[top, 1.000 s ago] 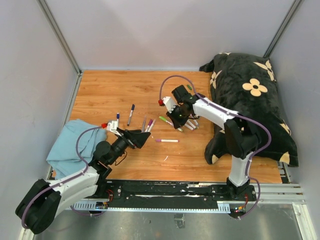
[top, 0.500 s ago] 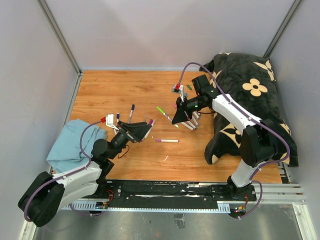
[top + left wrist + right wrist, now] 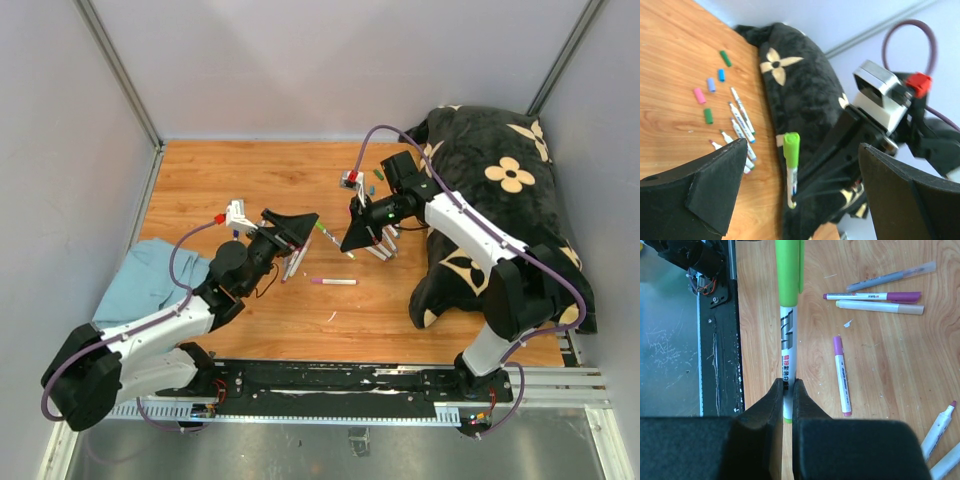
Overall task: Open the pen caps
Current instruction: Open the pen cap from the pen.
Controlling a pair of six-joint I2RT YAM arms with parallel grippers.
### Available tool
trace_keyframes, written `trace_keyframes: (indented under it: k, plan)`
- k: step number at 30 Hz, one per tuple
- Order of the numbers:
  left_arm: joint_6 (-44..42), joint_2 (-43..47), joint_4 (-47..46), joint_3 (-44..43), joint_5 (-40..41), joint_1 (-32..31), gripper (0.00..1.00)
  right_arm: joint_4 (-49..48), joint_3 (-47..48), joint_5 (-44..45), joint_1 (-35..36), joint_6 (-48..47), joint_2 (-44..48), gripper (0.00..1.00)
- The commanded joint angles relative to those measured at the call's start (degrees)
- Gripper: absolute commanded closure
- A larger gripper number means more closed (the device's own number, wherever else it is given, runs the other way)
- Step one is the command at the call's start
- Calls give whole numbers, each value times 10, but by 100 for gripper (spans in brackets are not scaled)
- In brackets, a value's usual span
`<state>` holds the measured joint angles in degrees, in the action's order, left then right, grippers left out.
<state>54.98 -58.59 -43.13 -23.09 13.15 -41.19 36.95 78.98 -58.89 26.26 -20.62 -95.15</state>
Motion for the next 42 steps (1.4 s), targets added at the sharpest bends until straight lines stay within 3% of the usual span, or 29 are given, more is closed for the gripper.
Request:
trace_keyframes:
  k: [1, 7, 14, 25, 28, 31, 34, 42]
  plan:
    - [33, -40, 163, -72, 109, -12, 6, 3, -6, 6, 12, -9, 17, 99]
    - [56, -88, 198, -112, 96, -14, 31, 3, -6, 34, 27, -14, 15, 99]
    - [63, -98, 198, -116, 83, -16, 45, 3, -4, 74, 43, -17, 9, 99]
    - [74, -103, 195, -105, 51, -17, 97, 4, -3, 93, 54, -19, 0, 99]
    - [67, -99, 189, -99, 41, -17, 100, 5, -3, 79, 55, -19, 0, 93]
    - [52, -91, 150, -80, 22, -17, 100, 4, -2, 58, 54, -9, -2, 71]
    - [40, -86, 105, -60, 0, -17, 100, 3, -1, 29, 54, 3, -11, 59]
    - [32, -89, 58, -49, -25, -17, 100, -3, -2, 5, 63, 21, -41, 58]
